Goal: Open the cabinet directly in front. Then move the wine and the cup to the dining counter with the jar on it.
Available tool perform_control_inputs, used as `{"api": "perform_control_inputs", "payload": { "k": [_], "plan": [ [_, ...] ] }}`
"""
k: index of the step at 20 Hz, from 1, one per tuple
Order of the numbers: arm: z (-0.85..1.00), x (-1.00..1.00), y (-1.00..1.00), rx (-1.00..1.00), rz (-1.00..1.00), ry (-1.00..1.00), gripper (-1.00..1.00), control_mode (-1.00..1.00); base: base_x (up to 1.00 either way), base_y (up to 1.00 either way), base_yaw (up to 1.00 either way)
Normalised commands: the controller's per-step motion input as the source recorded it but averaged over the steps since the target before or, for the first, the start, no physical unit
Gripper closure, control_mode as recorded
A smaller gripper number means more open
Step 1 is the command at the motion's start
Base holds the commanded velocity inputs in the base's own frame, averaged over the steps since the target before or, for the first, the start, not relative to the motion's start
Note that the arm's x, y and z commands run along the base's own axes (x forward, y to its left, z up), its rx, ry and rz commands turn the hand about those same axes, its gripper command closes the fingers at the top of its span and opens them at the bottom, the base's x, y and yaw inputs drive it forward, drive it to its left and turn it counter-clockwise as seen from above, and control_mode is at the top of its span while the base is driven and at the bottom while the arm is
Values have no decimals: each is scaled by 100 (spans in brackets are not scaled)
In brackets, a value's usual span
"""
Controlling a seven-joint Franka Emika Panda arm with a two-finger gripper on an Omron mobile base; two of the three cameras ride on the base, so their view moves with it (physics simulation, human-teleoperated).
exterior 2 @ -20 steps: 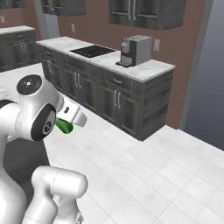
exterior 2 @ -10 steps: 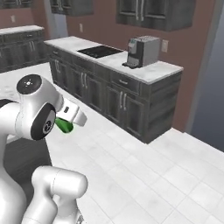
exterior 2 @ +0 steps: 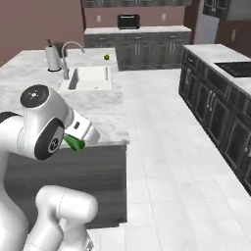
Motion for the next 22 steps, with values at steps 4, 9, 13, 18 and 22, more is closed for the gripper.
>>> {"api": "perform_control_inputs", "payload": {
  "k": [4,9,13,18,22],
  "plan": [
    [0,0,0,0,0,0,100,100,0,0,90],
    [0,0,0,0,0,0,100,100,0,0,21],
    [0,0,0,0,0,0,100,100,0,0,0],
    [0,0,0,0,0,0,100,100,0,-4,0],
    [0,0,0,0,0,0,100,100,14,-52,0]
  ]
}}
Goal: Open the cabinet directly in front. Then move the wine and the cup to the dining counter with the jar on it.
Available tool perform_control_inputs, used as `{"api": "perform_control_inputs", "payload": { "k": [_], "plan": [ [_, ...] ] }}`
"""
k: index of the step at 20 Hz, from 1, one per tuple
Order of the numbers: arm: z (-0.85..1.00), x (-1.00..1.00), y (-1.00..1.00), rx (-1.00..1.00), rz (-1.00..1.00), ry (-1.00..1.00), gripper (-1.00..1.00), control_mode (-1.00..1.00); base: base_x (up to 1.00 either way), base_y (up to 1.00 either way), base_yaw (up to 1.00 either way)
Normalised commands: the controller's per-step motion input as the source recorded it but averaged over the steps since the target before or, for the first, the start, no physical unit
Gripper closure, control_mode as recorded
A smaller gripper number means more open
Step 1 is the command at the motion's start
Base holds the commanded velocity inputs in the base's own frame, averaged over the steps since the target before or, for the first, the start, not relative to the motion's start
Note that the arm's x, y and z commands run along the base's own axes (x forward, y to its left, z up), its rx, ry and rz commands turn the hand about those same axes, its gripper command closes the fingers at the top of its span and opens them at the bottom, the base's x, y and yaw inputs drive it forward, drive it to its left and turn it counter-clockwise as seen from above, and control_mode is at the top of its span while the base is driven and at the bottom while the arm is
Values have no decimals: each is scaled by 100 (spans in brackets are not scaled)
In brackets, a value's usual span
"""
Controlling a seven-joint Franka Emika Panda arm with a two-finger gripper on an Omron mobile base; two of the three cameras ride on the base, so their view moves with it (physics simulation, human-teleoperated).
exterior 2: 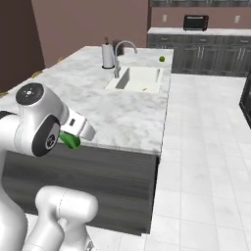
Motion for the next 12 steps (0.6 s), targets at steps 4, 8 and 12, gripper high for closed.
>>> {"api": "perform_control_inputs", "payload": {
  "k": [4,8,12],
  "plan": [
    [0,0,0,0,0,0,100,100,37,-100,0],
    [0,0,0,0,0,0,100,100,61,-100,0],
    [0,0,0,0,0,0,100,100,72,-100,0]
  ]
}}
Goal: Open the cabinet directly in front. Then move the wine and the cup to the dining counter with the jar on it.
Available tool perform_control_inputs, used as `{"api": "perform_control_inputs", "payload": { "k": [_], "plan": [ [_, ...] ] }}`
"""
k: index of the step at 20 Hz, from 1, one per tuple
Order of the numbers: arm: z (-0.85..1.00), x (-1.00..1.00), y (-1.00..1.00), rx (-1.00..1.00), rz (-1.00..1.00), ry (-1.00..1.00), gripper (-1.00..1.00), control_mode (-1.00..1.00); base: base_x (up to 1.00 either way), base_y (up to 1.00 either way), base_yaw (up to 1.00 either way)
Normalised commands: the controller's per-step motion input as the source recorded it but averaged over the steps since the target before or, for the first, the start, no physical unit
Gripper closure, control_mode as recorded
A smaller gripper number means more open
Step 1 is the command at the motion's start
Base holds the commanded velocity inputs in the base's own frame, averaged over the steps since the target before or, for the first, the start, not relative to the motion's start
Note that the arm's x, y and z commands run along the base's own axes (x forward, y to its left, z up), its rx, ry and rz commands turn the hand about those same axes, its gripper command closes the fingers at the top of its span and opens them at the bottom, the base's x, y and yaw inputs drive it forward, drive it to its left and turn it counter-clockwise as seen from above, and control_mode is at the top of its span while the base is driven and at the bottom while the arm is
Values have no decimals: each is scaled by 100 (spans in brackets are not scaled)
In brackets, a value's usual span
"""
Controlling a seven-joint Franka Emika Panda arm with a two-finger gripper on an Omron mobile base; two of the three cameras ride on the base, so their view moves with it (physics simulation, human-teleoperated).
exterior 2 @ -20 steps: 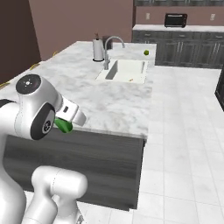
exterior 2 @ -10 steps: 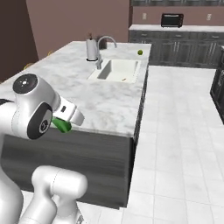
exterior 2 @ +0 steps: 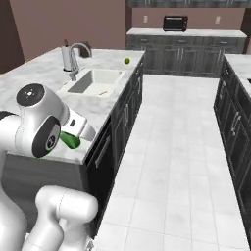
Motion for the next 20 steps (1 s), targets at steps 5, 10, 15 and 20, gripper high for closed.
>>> {"api": "perform_control_inputs", "payload": {
  "k": [5,10,15,20],
  "plan": [
    [0,0,0,0,0,0,100,100,86,-100,0],
    [0,0,0,0,0,0,100,100,100,-67,5],
    [0,0,0,0,0,0,100,100,100,-45,6],
    [0,0,0,0,0,0,100,100,100,-1,8]
  ]
}}
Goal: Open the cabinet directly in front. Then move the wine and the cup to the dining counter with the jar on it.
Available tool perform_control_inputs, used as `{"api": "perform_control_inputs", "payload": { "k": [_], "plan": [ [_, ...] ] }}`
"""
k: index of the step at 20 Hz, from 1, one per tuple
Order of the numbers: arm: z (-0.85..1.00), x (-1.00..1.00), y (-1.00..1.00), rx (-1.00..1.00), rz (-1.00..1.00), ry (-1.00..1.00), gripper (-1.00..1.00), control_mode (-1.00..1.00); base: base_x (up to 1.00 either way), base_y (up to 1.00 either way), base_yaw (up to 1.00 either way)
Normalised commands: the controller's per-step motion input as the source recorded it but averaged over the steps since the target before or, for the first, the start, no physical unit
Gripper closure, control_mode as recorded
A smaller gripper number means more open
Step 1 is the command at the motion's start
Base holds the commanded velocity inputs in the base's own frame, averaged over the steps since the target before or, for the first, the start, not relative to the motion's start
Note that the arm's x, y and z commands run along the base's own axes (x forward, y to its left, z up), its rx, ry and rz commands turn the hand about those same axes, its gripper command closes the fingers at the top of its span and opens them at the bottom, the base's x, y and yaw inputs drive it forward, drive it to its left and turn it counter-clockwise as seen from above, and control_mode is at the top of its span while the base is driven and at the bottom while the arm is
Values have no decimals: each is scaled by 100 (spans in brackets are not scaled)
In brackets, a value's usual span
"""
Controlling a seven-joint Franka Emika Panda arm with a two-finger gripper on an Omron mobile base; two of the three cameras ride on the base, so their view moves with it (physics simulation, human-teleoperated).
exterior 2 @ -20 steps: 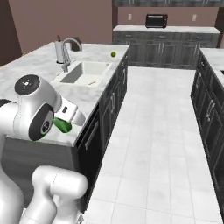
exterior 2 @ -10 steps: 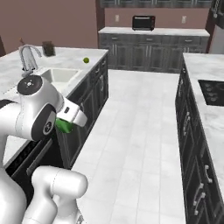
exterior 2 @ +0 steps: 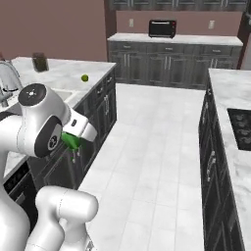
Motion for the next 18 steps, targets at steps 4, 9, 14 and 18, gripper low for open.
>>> {"api": "perform_control_inputs", "payload": {
  "k": [4,9,14,18],
  "plan": [
    [0,0,0,0,0,0,100,100,100,0,5],
    [0,0,0,0,0,0,100,100,100,-22,-1],
    [0,0,0,0,0,0,100,100,100,-23,-2],
    [0,0,0,0,0,0,100,100,100,-46,-7]
  ]
}}
